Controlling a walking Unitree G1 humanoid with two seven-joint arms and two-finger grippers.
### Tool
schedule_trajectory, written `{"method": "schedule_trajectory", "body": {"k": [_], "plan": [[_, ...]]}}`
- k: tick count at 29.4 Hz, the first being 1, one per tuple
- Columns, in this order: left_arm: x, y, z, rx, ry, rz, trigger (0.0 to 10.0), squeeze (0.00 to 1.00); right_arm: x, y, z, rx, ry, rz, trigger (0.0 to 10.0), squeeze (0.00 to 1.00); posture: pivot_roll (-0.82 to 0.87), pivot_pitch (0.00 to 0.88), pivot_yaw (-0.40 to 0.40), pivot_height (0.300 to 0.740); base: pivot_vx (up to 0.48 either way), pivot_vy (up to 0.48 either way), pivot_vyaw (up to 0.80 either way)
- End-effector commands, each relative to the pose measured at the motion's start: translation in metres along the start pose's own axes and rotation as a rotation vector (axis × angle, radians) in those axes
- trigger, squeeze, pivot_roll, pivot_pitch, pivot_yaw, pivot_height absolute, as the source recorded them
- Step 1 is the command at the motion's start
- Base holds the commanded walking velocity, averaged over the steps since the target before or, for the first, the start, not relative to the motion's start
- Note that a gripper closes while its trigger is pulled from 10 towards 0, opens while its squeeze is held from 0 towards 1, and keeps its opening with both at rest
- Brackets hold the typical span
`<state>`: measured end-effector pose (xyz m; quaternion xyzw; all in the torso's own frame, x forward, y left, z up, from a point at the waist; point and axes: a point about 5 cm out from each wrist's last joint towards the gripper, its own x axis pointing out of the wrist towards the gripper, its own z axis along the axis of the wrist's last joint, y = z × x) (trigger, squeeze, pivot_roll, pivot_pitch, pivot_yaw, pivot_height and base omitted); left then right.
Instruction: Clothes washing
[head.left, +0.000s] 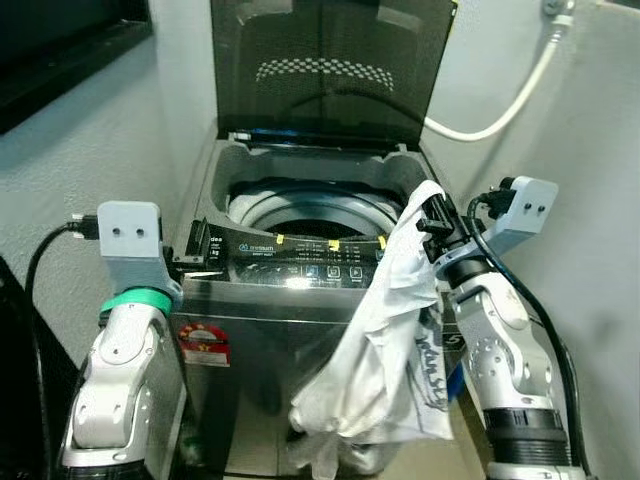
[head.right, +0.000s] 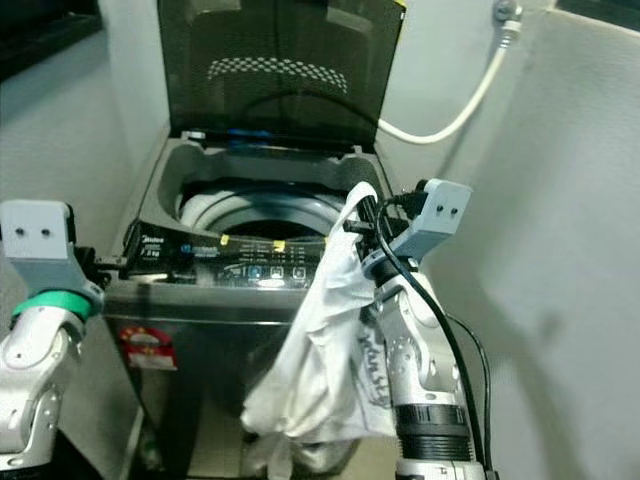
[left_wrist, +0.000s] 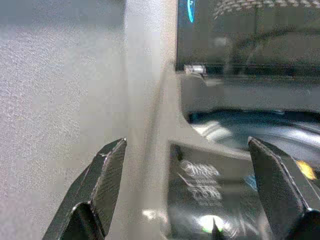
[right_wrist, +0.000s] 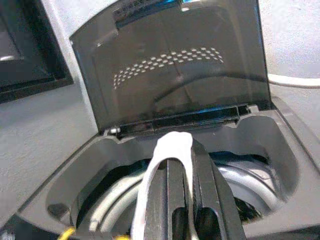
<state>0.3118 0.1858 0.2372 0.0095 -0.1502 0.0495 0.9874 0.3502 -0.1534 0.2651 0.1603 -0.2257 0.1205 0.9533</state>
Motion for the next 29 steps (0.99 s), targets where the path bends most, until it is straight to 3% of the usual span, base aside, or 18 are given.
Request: {"method": "schedule_trajectory", "body": {"k": [1, 7, 17, 19, 20, 21, 22, 24, 25, 29], "plan": [[0.0, -0.004, -0.002, -0.008, 0.017, -0.016, 10.0, 0.0, 0.0, -0.002, 0.006, -0.014, -0.019, 0.0, 10.0, 0.0, 0.07, 0.059, 0.004, 0.74, 0.0, 0.0, 0.0], [-0.004, -0.015, 0.0, -0.033, 0.001, -0.048, 10.0, 0.0, 0.0, -0.001, 0.005, -0.015, -0.014, 0.001, 10.0, 0.0, 0.07, 0.056, 0.008, 0.74, 0.0, 0.0, 0.0], [-0.001, -0.018, 0.008, -0.021, -0.028, -0.048, 10.0, 0.0, 0.002, 0.0, 0.007, 0.01, -0.025, -0.007, 10.0, 0.0, 0.07, 0.056, 0.007, 0.74, 0.0, 0.0, 0.0], [0.01, -0.009, 0.048, 0.036, -0.19, 0.013, 10.0, 0.0, 0.025, 0.024, 0.061, 0.106, -0.211, 0.076, 10.0, 0.0, 0.08, 0.044, 0.009, 0.74, 0.0, 0.0, 0.0], [0.013, -0.006, 0.062, 0.051, -0.244, 0.029, 10.0, 0.0, 0.03, 0.032, 0.08, 0.141, -0.276, 0.108, 10.0, 0.0, 0.08, 0.04, 0.01, 0.74, 0.0, 0.0, 0.0], [0.013, -0.006, 0.062, 0.051, -0.244, 0.029, 10.0, 0.0, 0.03, 0.032, 0.08, 0.141, -0.276, 0.108, 10.0, 0.0, 0.08, 0.04, 0.01, 0.74, 0.0, 0.0, 0.0], [0.016, -0.009, 0.078, 0.053, -0.295, 0.015, 10.0, 0.0, 0.035, 0.041, 0.108, 0.211, -0.362, 0.153, 10.0, 0.0, 0.08, 0.028, 0.012, 0.74, 0.0, 0.0, 0.0], [0.017, -0.016, 0.085, 0.047, -0.316, -0.028, 10.0, 0.0, 0.039, 0.046, 0.118, 0.198, -0.363, 0.204, 10.0, 0.0, 0.07, 0.022, 0.016, 0.74, 0.0, 0.0, 0.0], [0.017, -0.023, 0.087, 0.042, -0.321, -0.062, 10.0, 0.0, 0.041, 0.048, 0.115, 0.106, -0.342, 0.227, 10.0, 0.0, 0.07, 0.021, 0.02, 0.74, 0.0, 0.0, 0.0], [0.016, -0.031, 0.084, 0.039, -0.308, -0.094, 10.0, 0.0, 0.042, 0.046, 0.103, 0.014, -0.293, 0.231, 10.0, 0.0, 0.07, 0.021, 0.019, 0.74, 0.0, 0.0, 0.0]]}}
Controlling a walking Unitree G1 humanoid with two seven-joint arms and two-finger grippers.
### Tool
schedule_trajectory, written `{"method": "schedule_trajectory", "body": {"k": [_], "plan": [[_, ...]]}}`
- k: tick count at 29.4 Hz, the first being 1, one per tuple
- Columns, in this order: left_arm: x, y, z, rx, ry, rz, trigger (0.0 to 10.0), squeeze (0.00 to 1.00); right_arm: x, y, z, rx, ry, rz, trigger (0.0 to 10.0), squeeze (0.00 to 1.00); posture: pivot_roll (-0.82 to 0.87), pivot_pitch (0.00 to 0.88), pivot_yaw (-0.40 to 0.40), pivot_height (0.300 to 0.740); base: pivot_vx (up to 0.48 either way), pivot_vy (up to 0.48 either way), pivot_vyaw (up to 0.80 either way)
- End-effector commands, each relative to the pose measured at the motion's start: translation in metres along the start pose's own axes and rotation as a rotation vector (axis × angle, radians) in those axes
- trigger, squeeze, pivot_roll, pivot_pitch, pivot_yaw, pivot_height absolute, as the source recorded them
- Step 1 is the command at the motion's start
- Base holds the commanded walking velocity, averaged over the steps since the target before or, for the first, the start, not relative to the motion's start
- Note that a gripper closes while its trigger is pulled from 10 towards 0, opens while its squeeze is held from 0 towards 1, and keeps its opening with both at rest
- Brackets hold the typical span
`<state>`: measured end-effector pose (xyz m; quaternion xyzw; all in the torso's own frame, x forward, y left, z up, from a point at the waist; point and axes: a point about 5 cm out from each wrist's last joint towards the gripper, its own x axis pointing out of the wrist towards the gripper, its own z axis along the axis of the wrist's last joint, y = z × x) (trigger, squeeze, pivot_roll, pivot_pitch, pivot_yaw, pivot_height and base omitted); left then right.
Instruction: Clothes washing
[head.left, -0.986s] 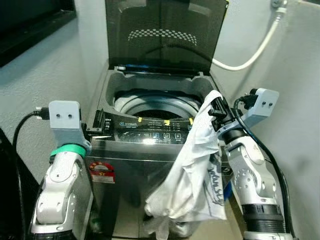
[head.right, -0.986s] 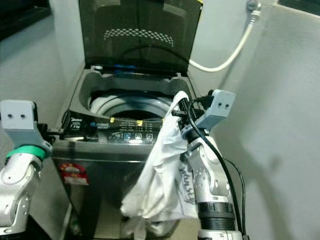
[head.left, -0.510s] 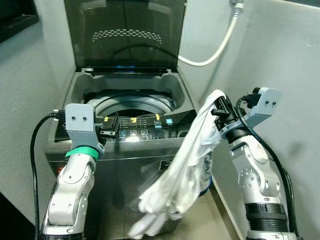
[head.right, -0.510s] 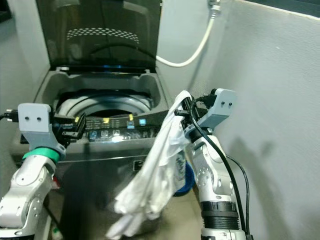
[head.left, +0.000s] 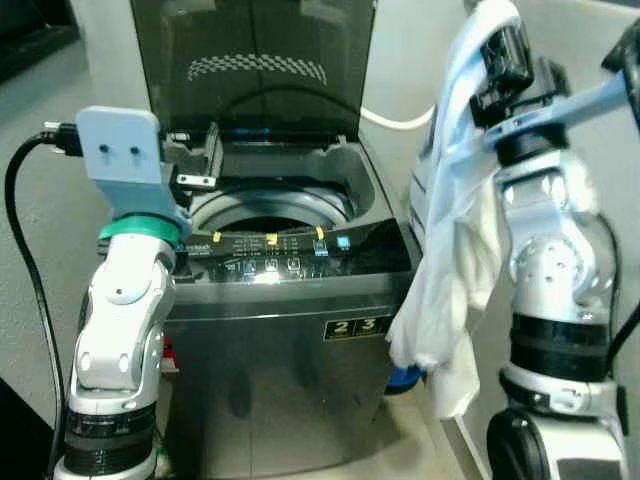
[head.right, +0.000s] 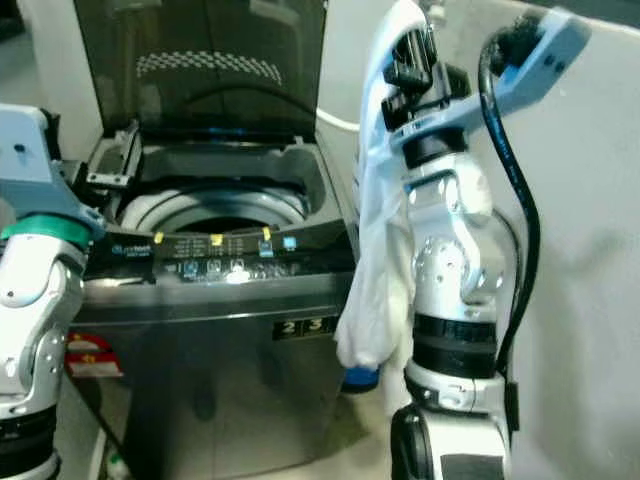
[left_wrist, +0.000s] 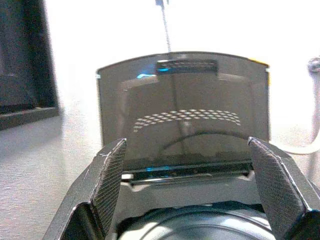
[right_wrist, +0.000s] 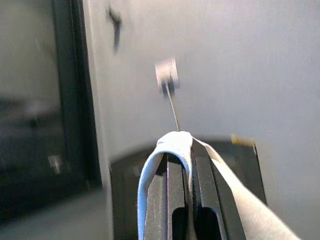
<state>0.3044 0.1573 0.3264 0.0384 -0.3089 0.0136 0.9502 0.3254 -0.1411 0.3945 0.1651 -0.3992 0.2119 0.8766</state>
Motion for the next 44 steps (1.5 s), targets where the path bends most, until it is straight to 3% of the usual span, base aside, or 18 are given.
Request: {"method": "schedule_trajectory", "body": {"k": [1, 7, 14, 17, 25, 28, 30, 32, 39, 40, 41, 42, 44], "plan": [[-0.005, -0.008, -0.006, 0.002, 0.033, -0.035, 10.0, 0.0, -0.01, -0.007, -0.017, 0.001, 0.064, -0.037, 10.0, 0.0, 0.07, 0.021, 0.02, 0.74, 0.0, 0.0, 0.0], [-0.008, -0.014, -0.008, 0.002, 0.044, -0.052, 10.0, 0.0, -0.02, -0.011, -0.026, 0.032, 0.097, -0.077, 10.0, 0.0, 0.08, 0.023, 0.022, 0.74, 0.0, 0.0, 0.0], [-0.015, -0.037, -0.019, 0.025, 0.114, -0.186, 10.0, 0.0, -0.041, -0.03, -0.048, -0.061, 0.243, -0.162, 10.0, 0.0, 0.07, 0.023, 0.037, 0.74, 0.0, 0.0, 0.0], [-0.015, -0.038, -0.022, 0.022, 0.135, -0.182, 10.0, 0.0, -0.051, -0.037, -0.056, -0.085, 0.283, -0.199, 10.0, 0.0, 0.07, 0.023, 0.044, 0.74, 0.0, 0.0, 0.0], [-0.011, -0.012, -0.044, 0.087, 0.277, -0.057, 10.0, 0.0, -0.078, -0.06, -0.076, -0.204, 0.449, -0.296, 10.0, 0.0, 0.07, 0.026, 0.056, 0.74, 0.0, 0.0, 0.0], [-0.012, -0.011, -0.046, 0.088, 0.287, -0.047, 10.0, 0.0, -0.082, -0.062, -0.079, -0.215, 0.468, -0.307, 10.0, 0.0, 0.07, 0.026, 0.056, 0.74, 0.0, 0.0, 0.0], [-0.023, 0.006, -0.067, 0.116, 0.377, 0.041, 10.0, 0.0, -0.101, -0.063, -0.09, -0.203, 0.52, -0.323, 10.0, 0.0, 0.07, 0.022, 0.05, 0.74, 0.0, 0.0, 0.0], [-0.026, 0.01, -0.071, 0.129, 0.388, 0.059, 10.0, 0.0, -0.105, -0.063, -0.092, -0.2, 0.525, -0.324, 10.0, 0.0, 0.07, 0.022, 0.048, 0.74, 0.0, 0.0, 0.0], [-0.028, 0.015, -0.073, 0.127, 0.396, 0.086, 10.0, 0.0, -0.107, -0.06, -0.092, -0.182, 0.515, -0.315, 10.0, 0.0, 0.07, 0.025, 0.043, 0.74, 0.0, 0.0, 0.0], [-0.031, 0.025, -0.074, 0.146, 0.402, 0.122, 10.0, 0.0, -0.105, -0.06, -0.093, -0.177, 0.514, -0.314, 10.0, 0.0, 0.08, 0.018, 0.022, 0.74, 0.0, 0.0, 0.0], [-0.031, 0.025, -0.074, 0.146, 0.402, 0.122, 10.0, 0.0, -0.105, -0.06, -0.093, -0.177, 0.514, -0.314, 10.0, 0.0, 0.08, 0.018, 0.022, 0.74, 0.0, 0.0, 0.0], [-0.034, 0.04, -0.073, 0.179, 0.404, 0.172, 10.0, 0.0, -0.099, -0.06, -0.094, -0.179, 0.507, -0.309, 10.0, 0.0, 0.08, 0.016, 0.009, 0.74, 0.0, 0.0, 0.0], [-0.034, 0.043, -0.073, 0.187, 0.403, 0.182, 10.0, 0.0, -0.098, -0.06, -0.094, -0.181, 0.505, -0.308, 10.0, 0.0, 0.08, 0.016, 0.009, 0.74, 0.0, 0.0, 0.0]]}}
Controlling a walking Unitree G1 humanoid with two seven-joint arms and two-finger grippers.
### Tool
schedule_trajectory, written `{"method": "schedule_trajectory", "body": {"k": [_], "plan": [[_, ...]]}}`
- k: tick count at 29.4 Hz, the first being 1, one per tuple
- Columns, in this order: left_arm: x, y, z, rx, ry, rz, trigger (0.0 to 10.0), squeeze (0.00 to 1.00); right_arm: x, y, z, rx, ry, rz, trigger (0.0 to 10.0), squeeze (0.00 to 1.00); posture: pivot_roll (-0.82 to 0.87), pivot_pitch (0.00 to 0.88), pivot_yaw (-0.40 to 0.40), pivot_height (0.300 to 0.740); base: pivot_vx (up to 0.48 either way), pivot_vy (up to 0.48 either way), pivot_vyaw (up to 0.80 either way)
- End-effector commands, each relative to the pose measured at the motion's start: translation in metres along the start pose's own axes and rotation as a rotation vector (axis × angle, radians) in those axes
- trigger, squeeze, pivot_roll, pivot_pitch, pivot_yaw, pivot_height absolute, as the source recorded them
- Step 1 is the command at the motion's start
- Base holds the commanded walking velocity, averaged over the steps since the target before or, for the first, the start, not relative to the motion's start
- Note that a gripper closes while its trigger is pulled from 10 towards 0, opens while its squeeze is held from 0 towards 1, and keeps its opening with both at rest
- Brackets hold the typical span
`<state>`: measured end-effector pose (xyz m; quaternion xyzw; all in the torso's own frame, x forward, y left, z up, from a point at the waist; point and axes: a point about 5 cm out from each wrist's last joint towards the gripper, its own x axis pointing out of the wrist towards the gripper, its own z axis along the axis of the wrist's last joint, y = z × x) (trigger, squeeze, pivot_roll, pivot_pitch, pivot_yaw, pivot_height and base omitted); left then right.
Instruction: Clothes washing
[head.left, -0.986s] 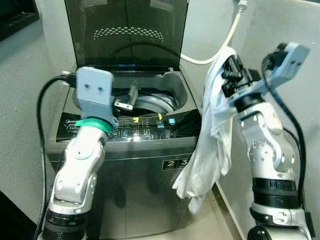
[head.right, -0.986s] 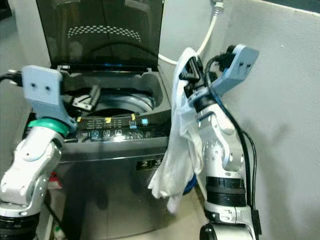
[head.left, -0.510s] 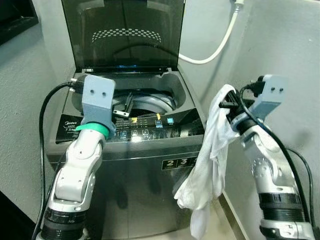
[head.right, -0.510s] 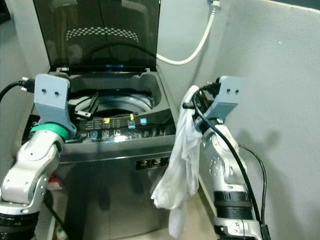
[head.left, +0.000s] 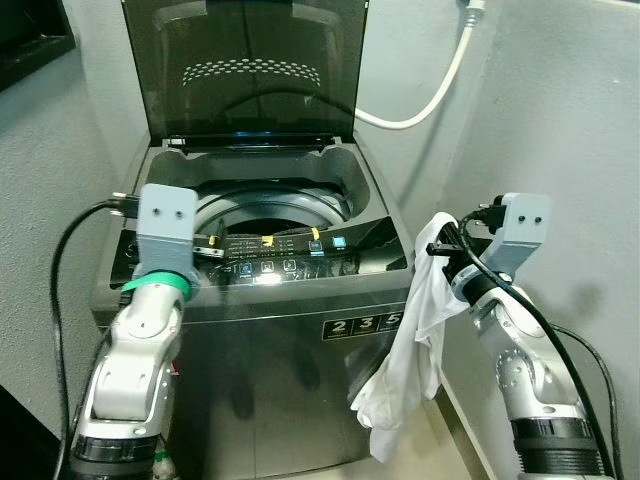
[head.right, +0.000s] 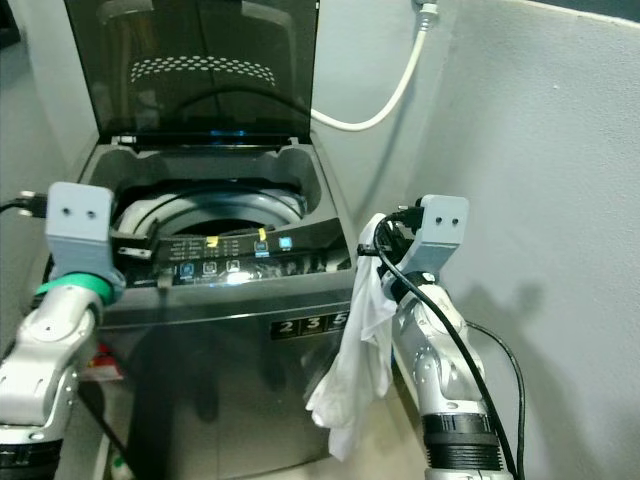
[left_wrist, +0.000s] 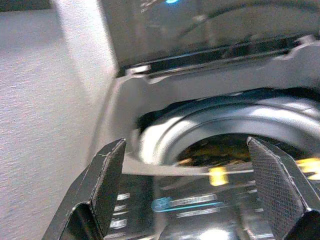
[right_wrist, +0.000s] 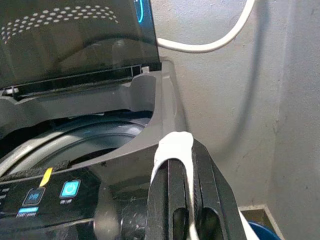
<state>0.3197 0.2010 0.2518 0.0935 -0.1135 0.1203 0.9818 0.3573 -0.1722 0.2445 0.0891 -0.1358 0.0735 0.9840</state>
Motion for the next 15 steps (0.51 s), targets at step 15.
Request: {"method": "schedule_trajectory", "body": {"k": [15], "plan": [[-0.001, 0.014, -0.004, 0.024, -0.018, 0.067, 10.0, 0.0, 0.045, 0.069, 0.205, 0.462, -0.651, 0.394, 10.0, 0.0, 0.05, 0.003, -0.044, 0.74, 0.0, 0.0, 0.0]]}}
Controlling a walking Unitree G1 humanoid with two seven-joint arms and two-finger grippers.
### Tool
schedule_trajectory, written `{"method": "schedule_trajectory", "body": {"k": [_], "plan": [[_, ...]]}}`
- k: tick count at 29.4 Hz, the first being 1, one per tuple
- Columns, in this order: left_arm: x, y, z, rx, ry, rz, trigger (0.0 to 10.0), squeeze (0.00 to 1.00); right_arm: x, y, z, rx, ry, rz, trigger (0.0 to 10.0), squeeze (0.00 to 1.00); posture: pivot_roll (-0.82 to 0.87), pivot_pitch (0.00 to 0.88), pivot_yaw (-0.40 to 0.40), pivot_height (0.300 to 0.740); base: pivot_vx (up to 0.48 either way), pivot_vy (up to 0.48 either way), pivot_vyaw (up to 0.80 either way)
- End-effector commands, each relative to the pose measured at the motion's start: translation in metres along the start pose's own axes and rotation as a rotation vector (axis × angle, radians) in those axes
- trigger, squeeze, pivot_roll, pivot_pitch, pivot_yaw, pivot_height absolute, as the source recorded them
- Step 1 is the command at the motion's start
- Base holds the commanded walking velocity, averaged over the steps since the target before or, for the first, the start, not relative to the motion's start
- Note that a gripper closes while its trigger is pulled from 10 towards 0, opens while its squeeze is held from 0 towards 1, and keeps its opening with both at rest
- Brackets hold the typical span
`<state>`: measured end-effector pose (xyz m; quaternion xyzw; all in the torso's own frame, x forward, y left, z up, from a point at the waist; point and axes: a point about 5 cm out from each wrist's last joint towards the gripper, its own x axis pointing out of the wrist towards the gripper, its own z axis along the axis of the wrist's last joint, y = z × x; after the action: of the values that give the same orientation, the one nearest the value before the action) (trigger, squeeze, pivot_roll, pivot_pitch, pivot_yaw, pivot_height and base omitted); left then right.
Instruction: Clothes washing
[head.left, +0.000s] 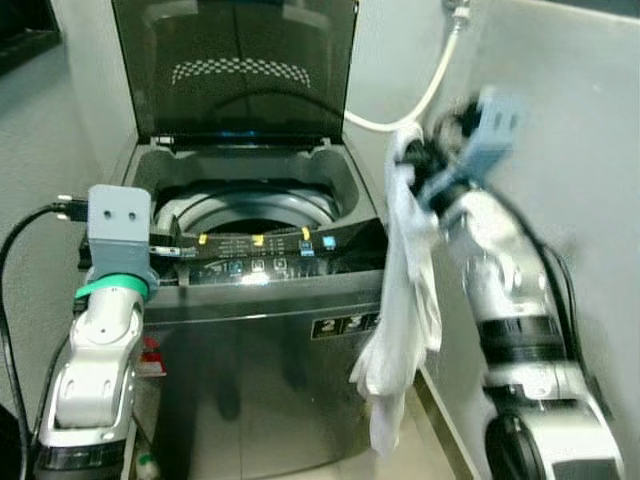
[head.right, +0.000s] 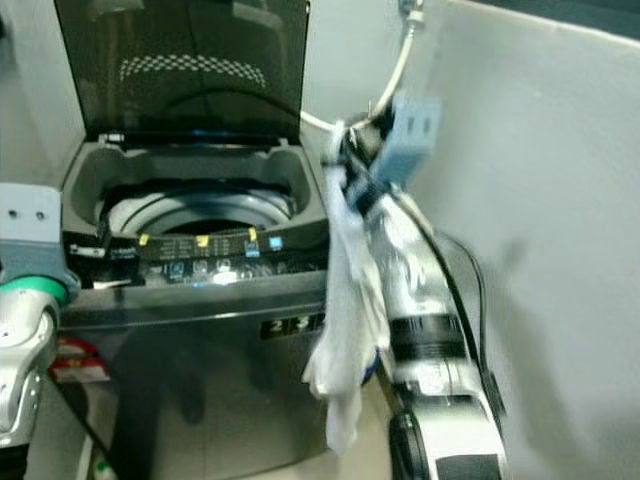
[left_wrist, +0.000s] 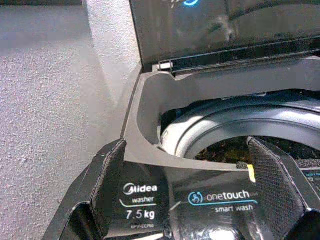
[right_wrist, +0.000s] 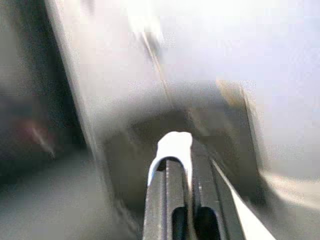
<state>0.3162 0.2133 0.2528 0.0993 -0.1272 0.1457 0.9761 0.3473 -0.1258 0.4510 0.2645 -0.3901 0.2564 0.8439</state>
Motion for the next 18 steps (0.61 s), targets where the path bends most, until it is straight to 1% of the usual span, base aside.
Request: {"method": "schedule_trajectory", "body": {"k": [1, 2, 3, 5, 6, 7, 8, 9, 10, 11, 13, 14, 15, 16, 17, 18], "plan": [[-0.001, 0.001, -0.004, 0.006, 0.008, 0.014, 10.0, 0.0, 0.004, -0.002, 0.041, 0.107, -0.189, 0.01, 10.0, 0.0, 0.04, 0.003, -0.046, 0.74, 0.0, 0.0, 0.0], [-0.001, 0.001, -0.004, 0.006, 0.008, 0.014, 10.0, 0.0, 0.004, -0.002, 0.041, 0.107, -0.189, 0.01, 10.0, 0.0, 0.04, 0.003, -0.046, 0.74, 0.0, 0.0, 0.0], [-0.002, 0.0, -0.004, 0.003, 0.008, 0.012, 10.0, 0.0, 0.005, -0.006, 0.05, 0.113, -0.207, 0.007, 10.0, 0.0, 0.04, 0.003, -0.044, 0.74, 0.0, 0.0, 0.0], [-0.002, 0.0, -0.004, 0.003, 0.008, 0.012, 10.0, 0.0, 0.005, -0.006, 0.05, 0.113, -0.207, 0.007, 10.0, 0.0, 0.04, 0.003, -0.044, 0.74, 0.0, 0.0, 0.0], [-0.002, -0.001, -0.005, 0.002, 0.01, 0.009, 10.0, 0.0, 0.001, -0.012, 0.046, 0.049, -0.169, -0.004, 10.0, 0.0, 0.03, 0.002, -0.041, 0.74, 0.0, 0.0, 0.0], [-0.001, -0.002, -0.005, 0.004, 0.013, 0.002, 10.0, 0.0, -0.006, -0.02, 0.029, -0.037, -0.081, -0.036, 10.0, 0.0, 0.03, 0.002, -0.037, 0.74, 0.0, 0.0, 0.0], [-0.001, -0.002, -0.005, 0.006, 0.015, -0.003, 10.0, 0.0, -0.013, -0.026, 0.015, -0.095, -0.016, -0.055, 10.0, 0.0, 0.03, 0.002, -0.037, 0.74, 0.0, 0.0, 0.0], [0.0, -0.003, -0.005, 0.007, 0.02, -0.005, 10.0, 0.0, -0.027, -0.033, -0.008, -0.202, 0.089, -0.07, 10.0, 0.0, 0.04, 0.004, -0.032, 0.74, 0.0, 0.0, 0.0], [0.0, -0.003, -0.005, 0.007, 0.02, -0.005, 10.0, 0.0, -0.027, -0.033, -0.008, -0.202, 0.089, -0.07, 10.0, 0.0, 0.04, 0.004, -0.032, 0.74, 0.0, 0.0, 0.0], [0.0, -0.003, -0.005, 0.008, 0.023, -0.006, 10.0, 0.0, -0.036, -0.036, -0.022, -0.267, 0.156, -0.073, 10.0, 0.0, 0.04, 0.004, -0.032, 0.74, 0.0, 0.0, 0.0], [0.0, -0.003, -0.005, 0.008, 0.023, -0.006, 10.0, 0.0, -0.036, -0.036, -0.022, -0.267, 0.156, -0.073, 10.0, 0.0, 0.04, 0.004, -0.032, 0.74, 0.0, 0.0, 0.0], [0.0, -0.004, -0.004, -0.005, 0.018, -0.014, 10.0, 0.0, -0.052, -0.042, -0.04, -0.296, 0.231, -0.082, 10.0, 0.0, 0.04, 0.004, -0.025, 0.74, 0.0, 0.0, 0.0], [0.0, -0.005, -0.001, -0.001, 0.004, -0.025, 10.0, 0.0, -0.079, -0.05, -0.065, -0.299, 0.349, -0.101, 10.0, 0.0, 0.05, 0.003, -0.023, 0.74, 0.0, 0.0, 0.0], [0.0, -0.005, 0.0, 0.001, 0.001, -0.027, 10.0, 0.0, -0.085, -0.051, -0.07, -0.292, 0.373, -0.105, 10.0, 0.0, 0.05, 0.003, -0.023, 0.74, 0.0, 0.0, 0.0], [0.0, -0.005, 0.0, 0.001, 0.001, -0.027, 10.0, 0.0, -0.085, -0.051, -0.07, -0.292, 0.373, -0.105, 10.0, 0.0, 0.05, 0.003, -0.023, 0.74, 0.0, 0.0, 0.0], [0.0, -0.007, -0.001, 0.008, 0.003, -0.036, 10.0, 0.0, -0.091, -0.053, -0.074, -0.299, 0.395, -0.114, 10.0, 0.0, 0.05, 0.003, -0.023, 0.74, 0.0, 0.0, 0.0]]}}
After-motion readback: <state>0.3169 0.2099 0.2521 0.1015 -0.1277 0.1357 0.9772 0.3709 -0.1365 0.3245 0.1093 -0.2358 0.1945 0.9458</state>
